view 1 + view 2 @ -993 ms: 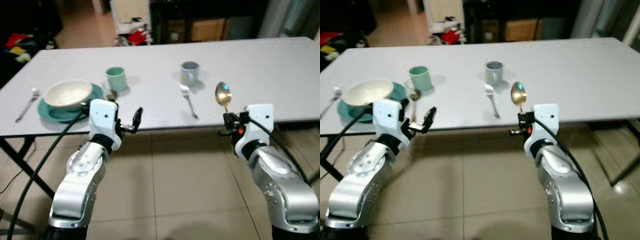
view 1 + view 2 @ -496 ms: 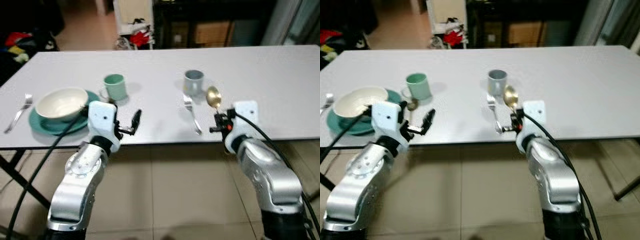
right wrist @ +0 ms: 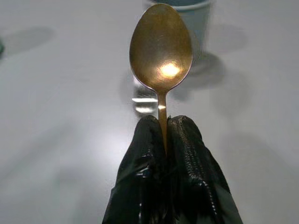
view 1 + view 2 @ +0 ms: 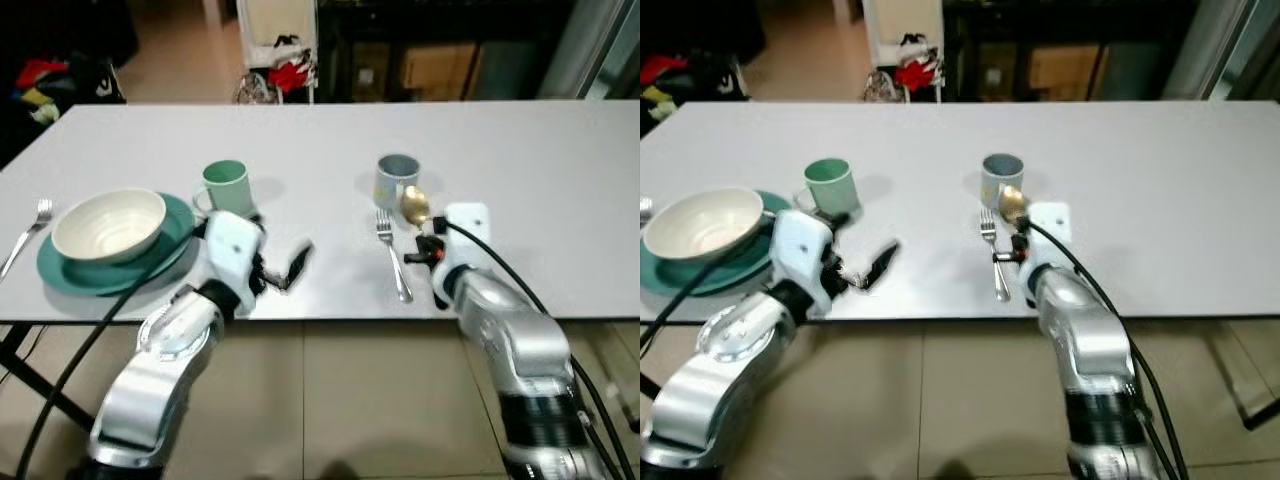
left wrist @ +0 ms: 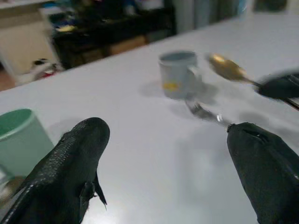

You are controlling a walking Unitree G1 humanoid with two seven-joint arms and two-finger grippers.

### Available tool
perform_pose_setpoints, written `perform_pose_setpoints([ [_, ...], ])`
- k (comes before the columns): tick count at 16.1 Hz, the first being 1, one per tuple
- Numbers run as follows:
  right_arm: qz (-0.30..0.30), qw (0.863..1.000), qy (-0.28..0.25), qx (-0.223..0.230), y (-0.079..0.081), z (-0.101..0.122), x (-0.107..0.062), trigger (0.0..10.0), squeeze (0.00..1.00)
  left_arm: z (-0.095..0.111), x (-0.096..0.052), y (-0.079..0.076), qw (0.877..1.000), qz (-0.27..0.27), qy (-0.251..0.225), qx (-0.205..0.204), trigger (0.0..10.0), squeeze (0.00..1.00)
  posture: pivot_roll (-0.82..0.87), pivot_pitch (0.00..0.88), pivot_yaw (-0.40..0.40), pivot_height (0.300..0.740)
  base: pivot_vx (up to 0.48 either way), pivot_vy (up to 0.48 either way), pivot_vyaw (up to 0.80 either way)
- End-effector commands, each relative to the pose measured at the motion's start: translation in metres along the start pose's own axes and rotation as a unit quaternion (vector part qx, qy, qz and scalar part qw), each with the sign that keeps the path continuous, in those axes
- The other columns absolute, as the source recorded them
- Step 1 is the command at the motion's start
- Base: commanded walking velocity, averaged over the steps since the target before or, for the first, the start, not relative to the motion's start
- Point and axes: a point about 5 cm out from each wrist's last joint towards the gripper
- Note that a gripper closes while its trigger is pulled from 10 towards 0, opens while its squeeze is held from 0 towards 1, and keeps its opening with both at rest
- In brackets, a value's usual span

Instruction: Setting the table

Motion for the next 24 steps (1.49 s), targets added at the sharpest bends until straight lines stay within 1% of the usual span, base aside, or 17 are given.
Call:
perform_pose_setpoints([
  [1,0.022,1.0,0.005,-0.002,0.011,0.003,0.004,10.0,0.0,-0.004,-0.001,-0.001,1.0,-0.021,0.017,0.002,10.0,0.0,0.11,0.0,0.034,0.74,0.0,0.0,0.0],
  [3,0.018,1.0,0.014,-0.004,0.013,0.005,0.012,10.0,0.0,-0.003,0.002,-0.002,0.998,-0.053,0.027,0.006,10.0,0.0,0.12,0.0,0.038,0.74,0.0,0.0,0.0],
  [5,0.011,1.0,0.027,0.001,0.012,0.006,0.026,10.0,0.0,-0.003,0.001,-0.006,0.993,-0.106,0.045,0.008,10.0,0.0,0.11,0.0,0.042,0.74,0.0,0.0,0.0],
  [7,0.015,0.999,0.046,-0.005,0.017,0.008,0.041,10.0,0.0,-0.005,-0.002,-0.01,0.988,-0.138,0.063,0.014,10.0,0.0,0.12,0.0,0.05,0.74,0.0,0.0,0.0],
  [8,0.015,0.999,0.047,-0.005,0.018,0.009,0.043,10.0,0.0,-0.006,-0.002,-0.01,0.988,-0.139,0.065,0.016,10.0,0.0,0.12,0.0,0.05,0.74,0.0,0.0,0.0],
  [11,0.007,0.998,0.07,0.001,0.02,0.006,0.056,10.0,0.0,-0.006,-0.005,-0.012,0.985,-0.157,0.072,0.012,10.0,0.0,0.13,0.0,0.047,0.74,0.0,0.0,0.0],
  [12,0.018,0.997,0.079,0.003,0.023,0.002,0.059,10.0,0.0,-0.005,-0.005,-0.012,0.984,-0.161,0.074,0.012,10.0,0.0,0.13,0.0,0.047,0.74,0.0,0.0,0.0],
  [14,0.018,0.996,0.087,-0.002,0.025,-0.002,0.063,10.0,0.0,-0.005,-0.006,-0.012,0.984,-0.163,0.076,0.012,10.0,0.0,0.13,0.0,0.044,0.74,0.0,0.0,0.0],
  [16,0.025,0.995,0.093,0.011,0.029,-0.005,0.065,10.0,0.0,-0.005,-0.007,-0.012,0.983,-0.165,0.077,0.013,10.0,0.0,0.14,0.0,0.044,0.74,0.0,0.0,0.0],
  [21,0.02,0.995,0.098,0.028,0.034,-0.008,0.07,10.0,0.0,-0.006,-0.007,-0.014,0.982,-0.171,0.079,0.015,10.0,0.0,0.14,0.0,0.048,0.74,0.0,0.0,0.0],
  [22,0.02,0.994,0.1,0.03,0.035,-0.009,0.071,10.0,0.08,-0.006,-0.007,-0.014,0.982,-0.173,0.079,0.015,10.0,0.0,0.13,0.0,0.049,0.74,0.0,0.0,0.0],
  [23,0.019,0.994,0.101,0.031,0.035,-0.01,0.071,10.0,0.08,-0.006,-0.007,-0.014,0.982,-0.173,0.079,0.015,10.0,0.0,0.13,0.0,0.05,0.74,0.0,0.0,0.0],
  [24,0.016,0.994,0.102,0.036,0.035,-0.011,0.072,10.0,1.0,-0.007,-0.006,-0.015,0.982,-0.173,0.079,0.015,10.0,0.0,0.13,0.0,0.054,0.74,0.0,0.0,0.0],
])
Point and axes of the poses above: a point about 5 cm out from each wrist's last joint towards the gripper, its own x axis pointing out of the wrist towards the gripper, its own z axis along the axis of the wrist's last joint, y = z × x, and after that the axes turned 10 degrees about -x, right-handed
